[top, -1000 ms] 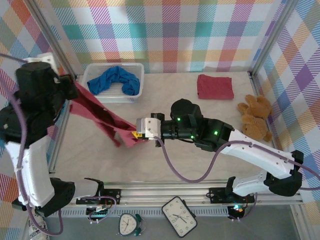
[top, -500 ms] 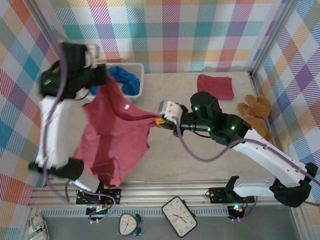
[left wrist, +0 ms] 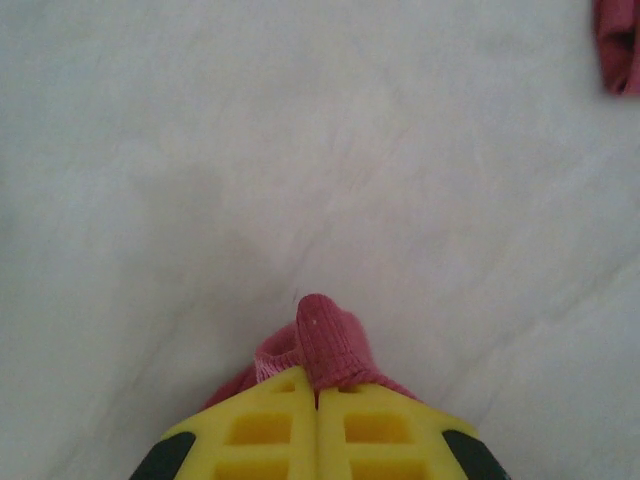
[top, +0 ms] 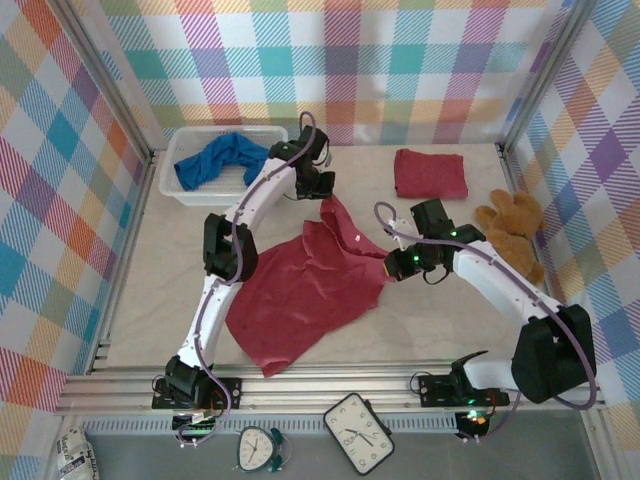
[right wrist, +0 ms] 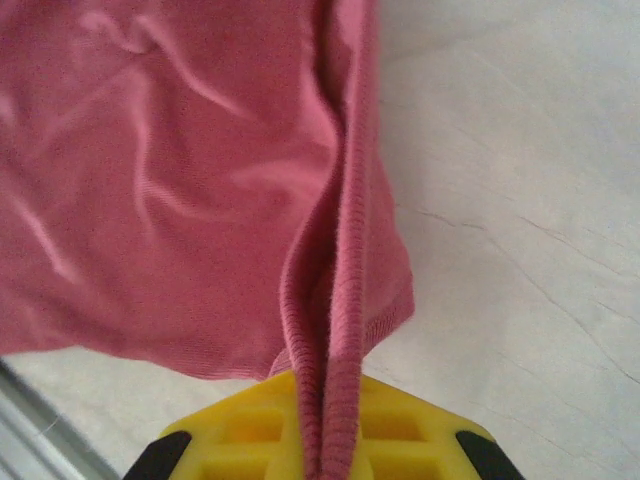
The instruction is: Fold and stack the tank tops
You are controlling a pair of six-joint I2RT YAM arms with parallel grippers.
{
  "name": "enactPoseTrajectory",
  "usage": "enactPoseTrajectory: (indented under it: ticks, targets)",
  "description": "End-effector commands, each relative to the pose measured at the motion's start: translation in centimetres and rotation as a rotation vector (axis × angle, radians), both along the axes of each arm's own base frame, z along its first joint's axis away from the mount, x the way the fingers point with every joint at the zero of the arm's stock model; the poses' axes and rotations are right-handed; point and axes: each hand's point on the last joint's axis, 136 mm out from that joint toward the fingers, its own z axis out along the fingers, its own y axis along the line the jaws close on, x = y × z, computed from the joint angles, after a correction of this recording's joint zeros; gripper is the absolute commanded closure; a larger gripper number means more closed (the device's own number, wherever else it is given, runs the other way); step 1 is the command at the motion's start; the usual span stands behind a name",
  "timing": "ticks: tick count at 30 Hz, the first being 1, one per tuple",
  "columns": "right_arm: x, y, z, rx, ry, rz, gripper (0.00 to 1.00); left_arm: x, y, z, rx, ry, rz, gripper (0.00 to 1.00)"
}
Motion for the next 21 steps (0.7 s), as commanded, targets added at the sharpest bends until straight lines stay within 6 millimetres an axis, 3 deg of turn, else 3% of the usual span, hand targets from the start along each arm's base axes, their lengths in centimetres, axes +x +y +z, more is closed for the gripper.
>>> enactPoseTrajectory:
  ticks: [1, 4, 7, 12, 16, 19, 21]
  targets:
    - [1.8, -2.2, -1.9, -0.042, 0.024, -0.13, 1.0, 2.3, -0.8, 2.7, -0.108, -0.068, 0.062, 0.87]
    - [3.3, -5.0, -3.5, -0.107, 0.027, -0.242, 1.0, 2.7, -1.5, 2.6, -0.144, -0.069, 0.061, 0.73]
    - [5.1, -7.9, -4.3, -0.145, -0.003, -0.372, 0.98, 2.4, -2.1, 4.1, -0.181, -0.081, 0.041, 0.59]
    - [7.7, -11.1, -6.7, -0.239, 0.011, -0.48, 0.88, 0.8, -1.6, 7.6, -0.187, -0.1, -0.002, 0.51]
    - [8.1, -13.3, -8.7, -0.288, 0.084, -0.513, 0.76, -2.8, 2.1, 7.8, -0.014, -0.043, -0.012, 0.49]
    - [8.0, -13.5, -8.5, -0.289, 0.089, -0.509, 0.66, -5.8, 5.4, 7.0, 0.083, -0.033, 0.012, 0.48]
    - [8.3, -12.8, -7.3, -0.248, 0.068, -0.488, 0.58, -7.8, 7.7, 6.4, 0.095, -0.021, 0.055, 0.47]
